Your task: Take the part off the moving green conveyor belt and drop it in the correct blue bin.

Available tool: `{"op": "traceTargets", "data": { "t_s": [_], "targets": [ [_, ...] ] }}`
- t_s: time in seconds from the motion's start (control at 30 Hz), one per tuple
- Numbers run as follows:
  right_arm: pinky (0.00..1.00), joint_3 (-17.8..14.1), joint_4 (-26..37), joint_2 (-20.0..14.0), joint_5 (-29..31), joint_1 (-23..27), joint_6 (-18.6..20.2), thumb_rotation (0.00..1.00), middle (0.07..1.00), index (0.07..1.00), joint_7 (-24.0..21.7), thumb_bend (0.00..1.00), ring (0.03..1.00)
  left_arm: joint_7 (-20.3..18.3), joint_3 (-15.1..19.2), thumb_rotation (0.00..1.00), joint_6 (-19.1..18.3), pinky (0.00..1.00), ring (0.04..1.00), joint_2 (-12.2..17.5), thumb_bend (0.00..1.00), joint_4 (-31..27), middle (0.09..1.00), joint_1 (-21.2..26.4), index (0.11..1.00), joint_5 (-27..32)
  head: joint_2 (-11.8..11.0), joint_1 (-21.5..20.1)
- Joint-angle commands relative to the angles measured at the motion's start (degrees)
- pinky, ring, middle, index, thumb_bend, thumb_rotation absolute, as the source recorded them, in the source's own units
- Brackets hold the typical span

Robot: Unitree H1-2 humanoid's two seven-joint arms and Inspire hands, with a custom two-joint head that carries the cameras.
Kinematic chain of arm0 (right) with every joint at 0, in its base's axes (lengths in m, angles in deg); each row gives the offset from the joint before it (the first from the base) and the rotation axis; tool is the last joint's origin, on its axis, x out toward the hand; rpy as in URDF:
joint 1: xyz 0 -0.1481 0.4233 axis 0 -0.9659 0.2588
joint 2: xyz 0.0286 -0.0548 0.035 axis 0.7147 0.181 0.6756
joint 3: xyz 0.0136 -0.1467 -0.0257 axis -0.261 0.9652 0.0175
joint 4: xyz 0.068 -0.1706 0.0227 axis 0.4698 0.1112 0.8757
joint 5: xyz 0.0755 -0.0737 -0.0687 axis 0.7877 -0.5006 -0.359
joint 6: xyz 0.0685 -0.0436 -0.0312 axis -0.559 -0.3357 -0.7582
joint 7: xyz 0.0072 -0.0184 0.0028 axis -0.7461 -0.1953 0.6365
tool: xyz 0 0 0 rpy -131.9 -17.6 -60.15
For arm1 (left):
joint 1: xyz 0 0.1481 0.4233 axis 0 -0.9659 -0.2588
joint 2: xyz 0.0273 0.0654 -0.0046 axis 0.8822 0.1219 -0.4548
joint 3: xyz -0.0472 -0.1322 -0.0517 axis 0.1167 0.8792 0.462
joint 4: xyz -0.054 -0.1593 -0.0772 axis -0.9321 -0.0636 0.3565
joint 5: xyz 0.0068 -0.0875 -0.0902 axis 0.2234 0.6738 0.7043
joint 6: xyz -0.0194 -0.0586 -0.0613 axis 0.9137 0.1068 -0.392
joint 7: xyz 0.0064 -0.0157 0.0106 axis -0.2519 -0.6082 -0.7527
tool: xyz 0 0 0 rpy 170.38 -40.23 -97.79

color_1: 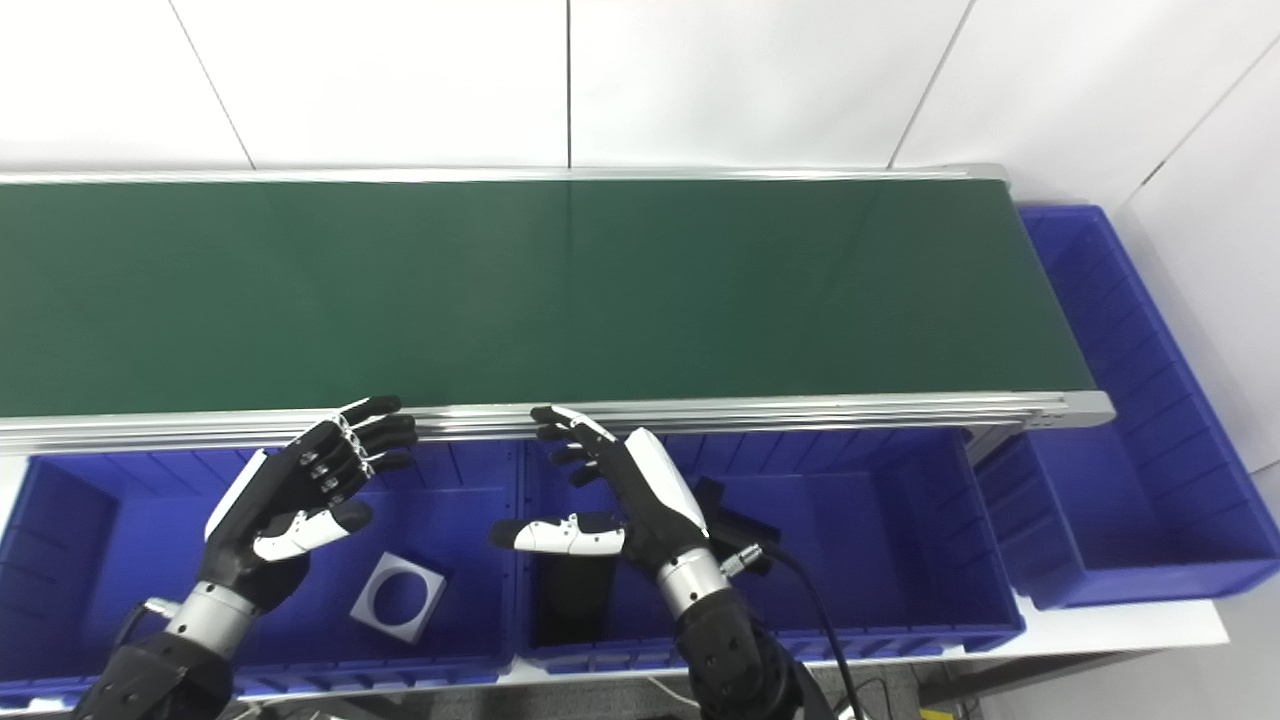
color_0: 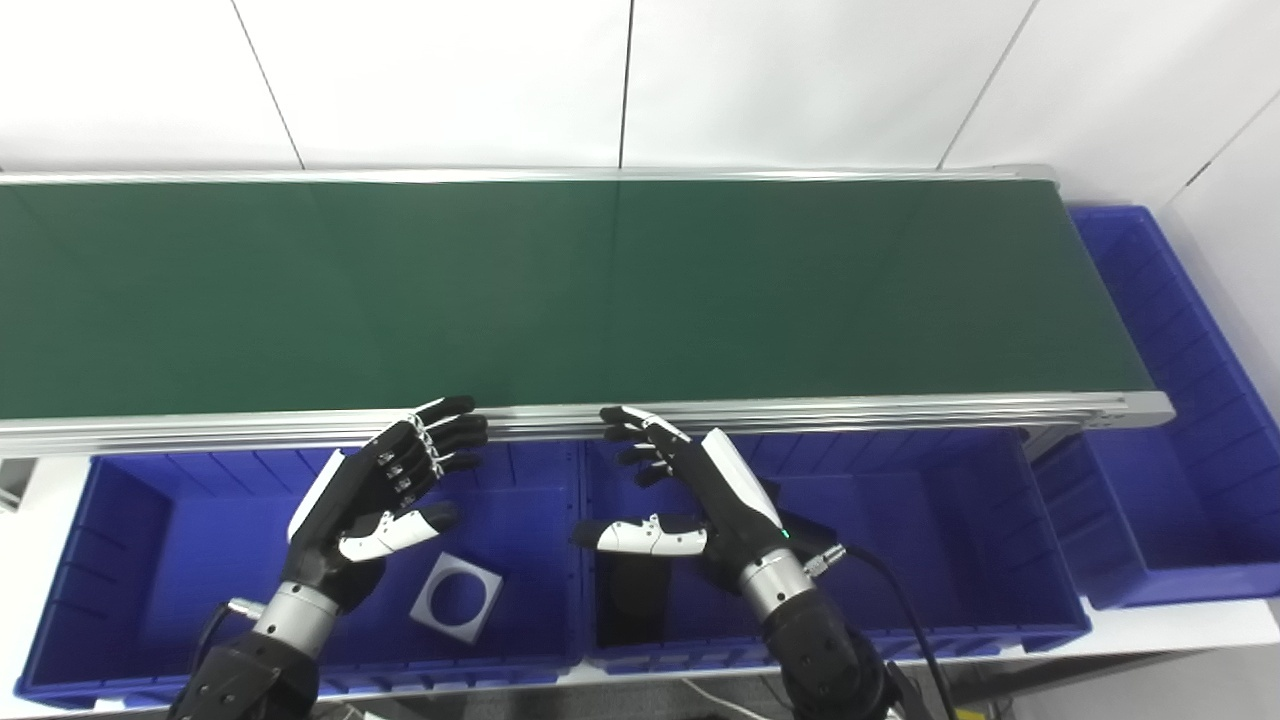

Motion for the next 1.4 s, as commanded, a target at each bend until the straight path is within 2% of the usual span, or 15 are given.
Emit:
{"op": "traceTargets", "data": {
  "t_s": [0.0,0.2,0.37,0.53,0.57,0.77,1.07,1.37],
  "targets": [
    [0.68,-0.19,0.15,0.84,2.66,0.92,-5.40,0.45,0.844,0.883,1.01,0.87,0.777,-0.43,-0.42,0.37,2.95,0.75,0.781,-0.26,1.00,-0.19,0.776,0.44,0.797,-0.49,-0.46,0.87],
    [0.73,-1.06,-4.13,0.16,8.16,0.84,-9.76,0.43,0.863,0.894,0.48,0.89,0.813,0.03,-1.03,0.37,4.01,0.77,0.796,-1.21,1.00,1.13,0.796,0.38,0.800,-1.52,-2.27,2.15],
    [0.75,-2.59,-8.31,-0.68,12.01,1.06,-14.12,0.45,0.874,0.907,0.18,0.92,0.832,0.58,-1.37,0.36,5.48,0.76,0.788,-2.01,1.00,2.59,0.793,0.28,0.807,-2.90,-4.76,4.49],
    [0.76,-3.86,-10.76,-1.00,12.85,0.79,-17.86,0.56,0.866,0.908,1.07,0.87,0.825,1.15,-1.64,0.32,6.90,0.77,0.804,-2.82,1.00,4.14,0.804,0.26,0.821,-3.66,-6.61,5.90],
    [0.76,-4.15,-11.14,-0.95,12.96,0.67,-18.51,0.56,0.865,0.908,1.35,0.87,0.824,1.28,-1.76,0.32,6.95,0.77,0.804,-2.86,1.00,4.45,0.804,0.28,0.822,-3.80,-7.43,6.38],
    [0.75,-5.31,-13.33,-0.65,14.32,0.51,-22.69,0.54,0.845,0.882,1.71,0.78,0.808,1.86,-1.86,0.33,7.09,0.81,0.862,-3.25,1.00,5.81,0.856,0.53,0.851,-4.68,-8.72,7.10],
    [0.74,-5.94,-15.03,-0.48,14.35,0.72,-25.79,0.50,0.832,0.869,2.05,0.76,0.799,2.37,-2.00,0.32,8.02,0.81,0.857,-3.58,1.00,7.00,0.860,0.91,0.866,-5.77,-9.94,8.19],
    [0.74,-5.90,-15.06,-0.81,13.45,0.62,-25.93,0.47,0.831,0.872,2.30,0.76,0.796,2.41,-2.25,0.31,9.02,0.81,0.847,-3.93,1.00,8.40,0.846,1.18,0.862,-5.46,-11.27,7.88]
  ]
}}
